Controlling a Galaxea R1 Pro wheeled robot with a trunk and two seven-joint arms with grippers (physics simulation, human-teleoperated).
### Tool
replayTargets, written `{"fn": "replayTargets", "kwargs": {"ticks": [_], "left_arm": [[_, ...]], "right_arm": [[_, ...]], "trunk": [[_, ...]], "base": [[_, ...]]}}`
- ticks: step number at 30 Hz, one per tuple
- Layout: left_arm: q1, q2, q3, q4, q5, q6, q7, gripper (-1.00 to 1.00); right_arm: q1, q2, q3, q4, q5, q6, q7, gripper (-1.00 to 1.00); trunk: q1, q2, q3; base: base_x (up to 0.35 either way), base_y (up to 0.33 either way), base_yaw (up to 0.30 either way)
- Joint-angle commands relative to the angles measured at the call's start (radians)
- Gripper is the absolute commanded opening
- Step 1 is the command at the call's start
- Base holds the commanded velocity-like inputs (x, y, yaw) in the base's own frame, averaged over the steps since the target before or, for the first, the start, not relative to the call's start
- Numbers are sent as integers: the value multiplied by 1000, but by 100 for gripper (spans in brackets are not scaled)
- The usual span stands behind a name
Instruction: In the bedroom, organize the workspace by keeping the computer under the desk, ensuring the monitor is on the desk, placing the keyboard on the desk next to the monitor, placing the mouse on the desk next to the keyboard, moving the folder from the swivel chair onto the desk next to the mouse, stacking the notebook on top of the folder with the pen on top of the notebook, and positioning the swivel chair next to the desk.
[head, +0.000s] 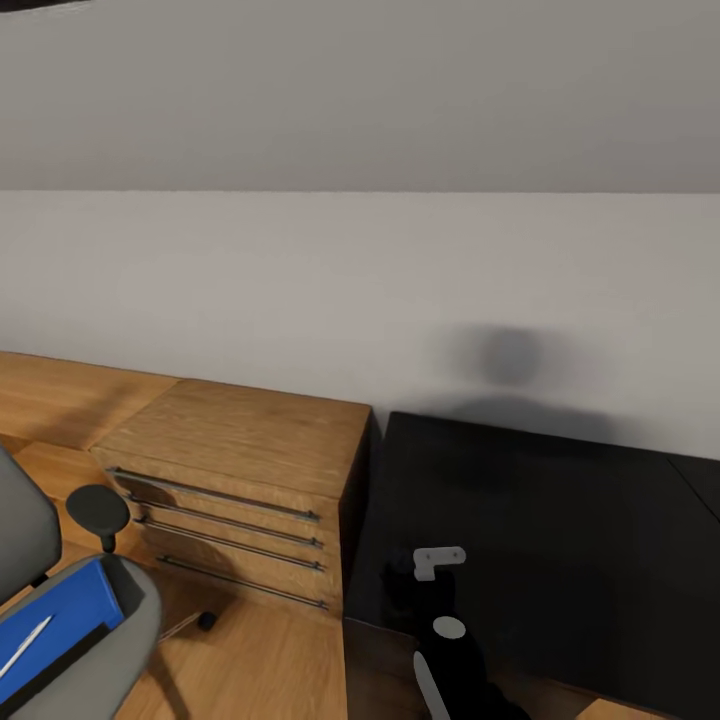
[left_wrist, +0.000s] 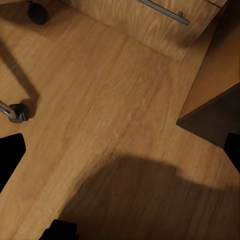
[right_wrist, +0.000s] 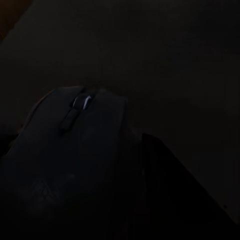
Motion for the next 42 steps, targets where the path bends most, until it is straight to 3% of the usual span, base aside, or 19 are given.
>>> {"fn": "replayTargets", "kwargs": {"ticks": [1,6,42], "left_arm": [[-1,0,-2,0,4,-3,2,100],[-1,0,-2,0,4,-3,1,100],[-1,-11,-1,0,0,-3,2,100]], "right_arm": [[-1,0,1,-1,-8,4,-9,-100],[-1,0,2,-1,-9,3,-9,-100],[-4,0,7,-9,0,1,-4,-100]], "trunk": [[4,-8,-4],[23,-43,-20],[23,-43,-20]], "base": [[0,0,0],[0,0,0],[0,0,0]]}}
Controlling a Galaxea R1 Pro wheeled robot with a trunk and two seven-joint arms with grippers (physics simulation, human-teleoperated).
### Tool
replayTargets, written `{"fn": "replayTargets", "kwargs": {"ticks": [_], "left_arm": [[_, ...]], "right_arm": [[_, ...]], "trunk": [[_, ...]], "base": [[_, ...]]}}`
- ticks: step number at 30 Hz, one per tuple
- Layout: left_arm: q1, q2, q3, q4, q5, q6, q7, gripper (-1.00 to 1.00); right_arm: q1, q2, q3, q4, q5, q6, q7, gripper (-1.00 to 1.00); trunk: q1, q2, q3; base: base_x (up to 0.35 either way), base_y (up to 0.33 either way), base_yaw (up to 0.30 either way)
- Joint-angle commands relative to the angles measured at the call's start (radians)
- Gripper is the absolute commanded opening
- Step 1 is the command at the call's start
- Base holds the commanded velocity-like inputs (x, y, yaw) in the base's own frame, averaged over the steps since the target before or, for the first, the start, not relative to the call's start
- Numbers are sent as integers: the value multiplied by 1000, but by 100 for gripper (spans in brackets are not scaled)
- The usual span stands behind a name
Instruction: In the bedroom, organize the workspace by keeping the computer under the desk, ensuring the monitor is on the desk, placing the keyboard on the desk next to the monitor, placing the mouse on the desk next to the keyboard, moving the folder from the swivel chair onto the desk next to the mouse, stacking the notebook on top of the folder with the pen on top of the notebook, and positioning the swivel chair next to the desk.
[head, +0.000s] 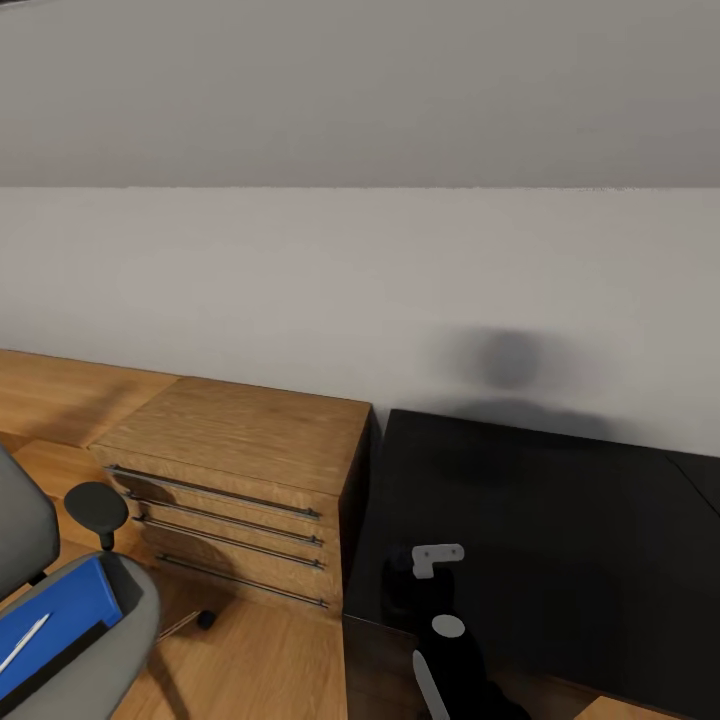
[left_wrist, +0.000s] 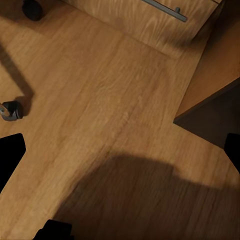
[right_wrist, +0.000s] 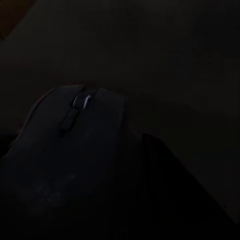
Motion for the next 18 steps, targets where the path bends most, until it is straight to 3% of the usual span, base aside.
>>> {"fn": "replayTargets", "kwargs": {"ticks": [1,18], "left_arm": [[-1,0,-2,0,4,-3,2,100],[-1,0,-2,0,5,-4,2,100]], "right_arm": [[-1,0,1,-1,-7,4,-8,-100],[-1,0,1,-2,-7,5,-8,-100]], "trunk": [[0,-1,-1],[0,-1,-1]], "base": [[0,0,0],[0,0,0]]}}
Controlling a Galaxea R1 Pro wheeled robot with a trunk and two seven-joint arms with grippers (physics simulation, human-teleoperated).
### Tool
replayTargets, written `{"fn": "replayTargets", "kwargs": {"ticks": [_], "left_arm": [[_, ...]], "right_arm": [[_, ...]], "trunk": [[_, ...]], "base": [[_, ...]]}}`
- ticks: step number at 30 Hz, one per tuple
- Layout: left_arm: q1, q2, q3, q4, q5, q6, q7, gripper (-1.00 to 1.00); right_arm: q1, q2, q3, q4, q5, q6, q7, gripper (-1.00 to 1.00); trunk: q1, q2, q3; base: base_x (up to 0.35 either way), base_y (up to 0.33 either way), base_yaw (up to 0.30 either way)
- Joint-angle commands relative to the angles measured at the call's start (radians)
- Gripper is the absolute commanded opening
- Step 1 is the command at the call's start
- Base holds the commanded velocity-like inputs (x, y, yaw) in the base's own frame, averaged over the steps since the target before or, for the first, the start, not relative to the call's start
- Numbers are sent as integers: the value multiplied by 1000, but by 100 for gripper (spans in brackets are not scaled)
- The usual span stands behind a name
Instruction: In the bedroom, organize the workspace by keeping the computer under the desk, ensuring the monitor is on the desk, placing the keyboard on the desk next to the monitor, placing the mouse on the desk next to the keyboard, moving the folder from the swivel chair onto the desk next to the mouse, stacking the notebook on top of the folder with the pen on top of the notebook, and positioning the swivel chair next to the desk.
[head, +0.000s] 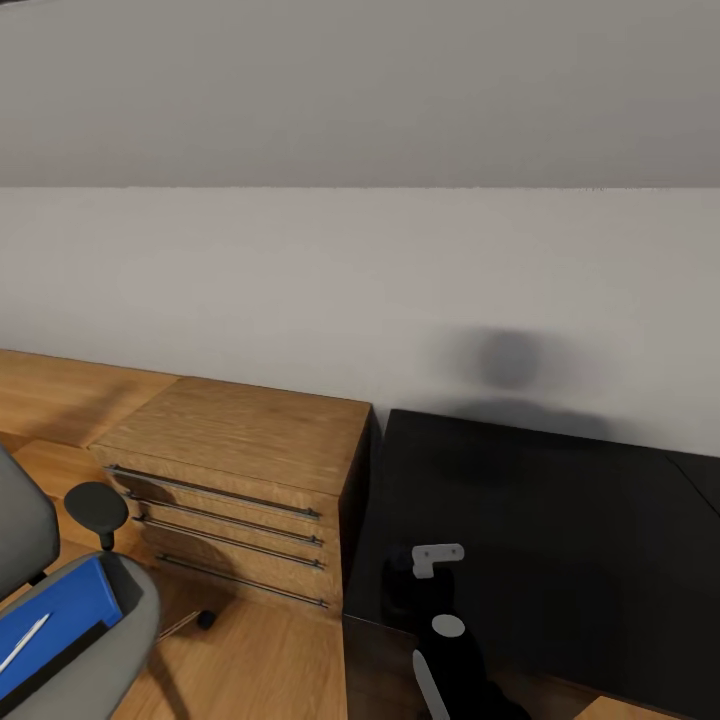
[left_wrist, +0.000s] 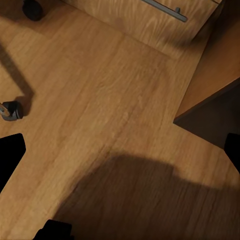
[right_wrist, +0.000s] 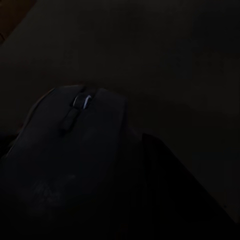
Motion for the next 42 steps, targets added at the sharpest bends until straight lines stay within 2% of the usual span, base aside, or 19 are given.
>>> {"fn": "replayTargets", "kwargs": {"ticks": [1,36,37,42], "left_arm": [[-1,0,-2,0,4,-3,2,100],[-1,0,-1,0,4,-4,2,100],[-1,0,-1,0,4,-4,2,100],[-1,0,-1,0,4,-4,2,100]], "right_arm": [[-1,0,1,-1,-7,4,-8,-100],[-1,0,2,-1,-7,4,-9,-100],[-1,0,2,-1,-6,4,-9,100],[-1,0,1,-1,-6,3,-8,100]], "trunk": [[0,-1,-1],[0,-1,-1],[0,-1,-1],[0,-1,-1]], "base": [[0,0,0],[0,0,0],[0,0,0],[0,0,0]]}}
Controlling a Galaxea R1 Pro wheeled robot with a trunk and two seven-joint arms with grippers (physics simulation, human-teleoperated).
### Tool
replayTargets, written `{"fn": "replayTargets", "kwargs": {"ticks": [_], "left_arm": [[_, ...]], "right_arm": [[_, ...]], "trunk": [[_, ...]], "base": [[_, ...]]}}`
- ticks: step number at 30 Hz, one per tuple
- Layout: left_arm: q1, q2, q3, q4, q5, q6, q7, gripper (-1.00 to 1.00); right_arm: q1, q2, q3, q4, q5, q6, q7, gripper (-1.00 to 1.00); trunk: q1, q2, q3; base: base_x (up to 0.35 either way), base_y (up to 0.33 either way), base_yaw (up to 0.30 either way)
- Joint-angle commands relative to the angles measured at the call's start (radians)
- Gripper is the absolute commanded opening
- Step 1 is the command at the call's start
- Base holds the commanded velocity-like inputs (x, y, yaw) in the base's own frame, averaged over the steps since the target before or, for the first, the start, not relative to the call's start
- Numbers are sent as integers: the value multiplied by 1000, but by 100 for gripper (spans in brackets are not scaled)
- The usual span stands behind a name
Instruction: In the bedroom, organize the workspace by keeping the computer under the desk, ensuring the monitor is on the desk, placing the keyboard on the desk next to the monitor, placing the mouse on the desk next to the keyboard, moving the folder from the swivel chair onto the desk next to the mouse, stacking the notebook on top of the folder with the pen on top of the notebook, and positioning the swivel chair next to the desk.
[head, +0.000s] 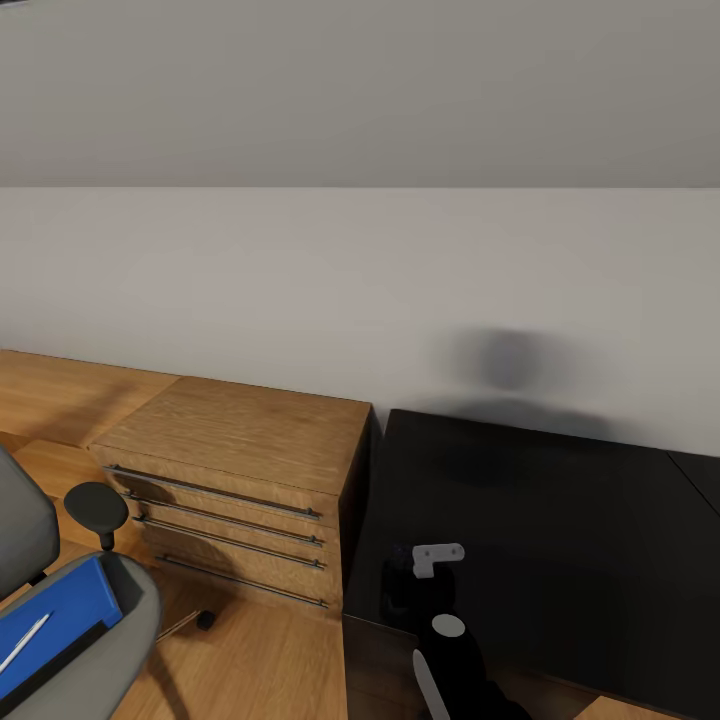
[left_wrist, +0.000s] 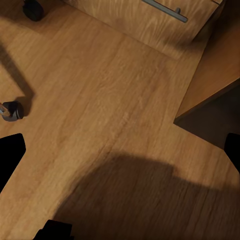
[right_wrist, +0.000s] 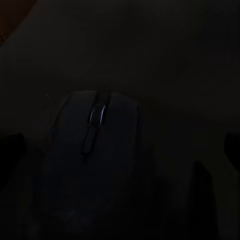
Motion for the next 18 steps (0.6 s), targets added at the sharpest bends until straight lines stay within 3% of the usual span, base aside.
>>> {"fn": "replayTargets", "kwargs": {"ticks": [1,18], "left_arm": [[-1,0,-2,0,4,-3,2,100],[-1,0,-2,0,4,-27,2,100]], "right_arm": [[-1,0,1,-1,-4,5,-7,100],[-1,0,1,-2,-4,5,-6,100]], "trunk": [[0,-1,-1],[-65,118,52]], "base": [[0,0,0],[0,0,0]]}}
